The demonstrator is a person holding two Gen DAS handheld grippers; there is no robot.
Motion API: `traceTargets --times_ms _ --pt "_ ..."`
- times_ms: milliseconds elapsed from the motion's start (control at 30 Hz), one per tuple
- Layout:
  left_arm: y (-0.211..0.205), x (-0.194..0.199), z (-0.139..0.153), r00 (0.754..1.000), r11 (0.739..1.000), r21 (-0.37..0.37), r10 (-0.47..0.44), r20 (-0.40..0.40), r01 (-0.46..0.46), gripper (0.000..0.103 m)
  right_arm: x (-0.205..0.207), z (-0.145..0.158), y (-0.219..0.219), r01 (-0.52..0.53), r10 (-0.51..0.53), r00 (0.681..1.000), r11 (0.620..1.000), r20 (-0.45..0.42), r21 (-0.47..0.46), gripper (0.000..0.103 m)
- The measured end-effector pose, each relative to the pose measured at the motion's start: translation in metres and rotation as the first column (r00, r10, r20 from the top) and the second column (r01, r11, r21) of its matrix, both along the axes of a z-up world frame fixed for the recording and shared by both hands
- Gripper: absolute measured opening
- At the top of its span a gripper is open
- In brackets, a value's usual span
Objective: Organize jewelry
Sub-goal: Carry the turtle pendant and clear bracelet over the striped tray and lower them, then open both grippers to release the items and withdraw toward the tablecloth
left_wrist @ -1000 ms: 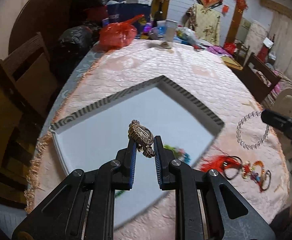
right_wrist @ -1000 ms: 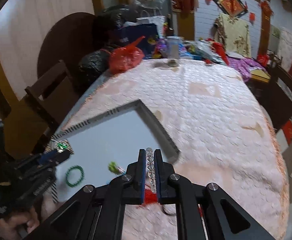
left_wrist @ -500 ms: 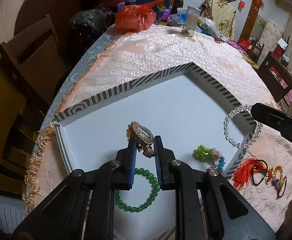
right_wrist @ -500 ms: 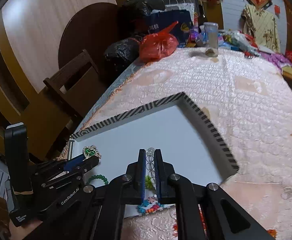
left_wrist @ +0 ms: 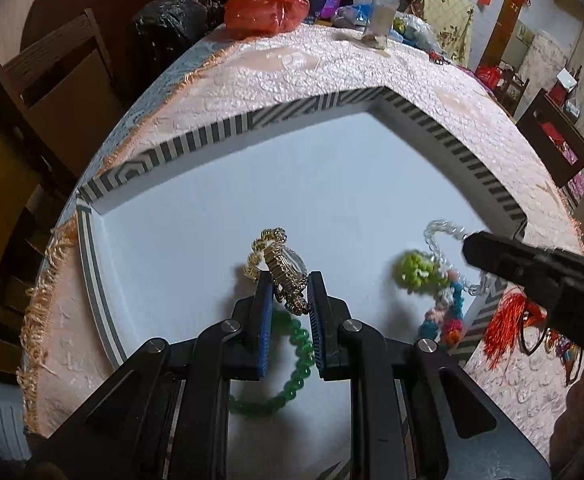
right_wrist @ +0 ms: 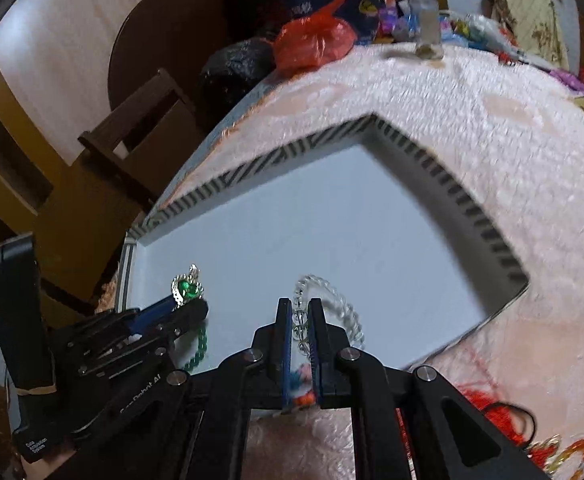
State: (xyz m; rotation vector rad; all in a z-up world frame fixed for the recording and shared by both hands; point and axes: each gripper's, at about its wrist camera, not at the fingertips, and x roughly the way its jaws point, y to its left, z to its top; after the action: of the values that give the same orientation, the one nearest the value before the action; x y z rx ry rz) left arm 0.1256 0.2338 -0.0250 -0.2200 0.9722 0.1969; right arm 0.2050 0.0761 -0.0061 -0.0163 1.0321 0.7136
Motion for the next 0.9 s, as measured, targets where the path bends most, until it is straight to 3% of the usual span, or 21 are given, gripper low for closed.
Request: traceTargets --times_ms 200,333,433,500,600,633,667,700,767,833,900 --pt "0.000 -0.010 -0.005 1.000 0.999 -0.018 0.027 -0.011 -0.027 0.017 -0.009 -0.020 0.001 -0.002 0.001 0.999 1.000 -0.049 -0.018 0.007" --pt "0.002 -0.015 -0.004 0.999 0.999 -0.019 0.042 -0.001 -0.042 0.034 -0.015 -0.025 -0.002 -0.005 0.005 0.999 1.000 -0.044 0.004 0.015" --pt "-0.003 -0.022 -0.005 0.999 0.999 0.012 0.051 0.004 -0.051 0.050 -0.021 -0.024 -0.003 -0.014 0.015 0.999 0.999 -0.042 0.040 0.033" --pt "-0.006 -0.026 -0.008 0.998 0.997 0.044 0.066 0.003 -0.066 0.060 -0.030 -0.022 0.003 -0.039 0.039 0.999 0.999 -0.004 -0.005 0.041" --pt "-0.008 -0.027 -0.014 0.997 0.993 0.094 0.079 -0.010 -0.078 0.063 -0.038 -0.019 0.008 -0.062 0.063 0.998 0.997 0.030 -0.046 0.043" --pt "-0.010 -0.028 -0.014 0.997 0.991 0.108 0.076 -0.013 -0.074 0.063 -0.042 -0.015 0.005 -0.043 0.048 0.996 0.997 0.081 -0.067 0.043" --pt "-0.011 -0.030 -0.011 0.997 0.990 0.119 0.079 -0.012 -0.077 0.063 -0.045 -0.011 0.002 -0.018 0.029 0.991 0.996 0.131 -0.088 0.051" --pt "-0.011 -0.032 -0.008 0.996 0.989 0.126 0.085 0.000 -0.084 0.063 -0.048 -0.005 -0.003 0.031 -0.007 0.981 0.992 0.192 -0.123 0.070" --pt "-0.011 -0.038 0.004 0.995 0.985 0.142 0.090 0.047 -0.096 0.063 -0.051 0.008 -0.015 0.113 -0.067 0.956 0.982 0.285 -0.148 0.085" --pt "-0.014 -0.042 0.017 0.993 0.980 0.172 0.083 0.079 -0.096 0.066 -0.058 0.021 -0.029 0.170 -0.106 0.927 0.974 0.359 -0.151 0.086" --pt "-0.022 -0.046 0.029 0.992 0.975 0.205 0.068 0.106 -0.089 0.079 -0.067 0.032 -0.048 0.220 -0.133 0.894 0.962 0.427 -0.162 0.092"
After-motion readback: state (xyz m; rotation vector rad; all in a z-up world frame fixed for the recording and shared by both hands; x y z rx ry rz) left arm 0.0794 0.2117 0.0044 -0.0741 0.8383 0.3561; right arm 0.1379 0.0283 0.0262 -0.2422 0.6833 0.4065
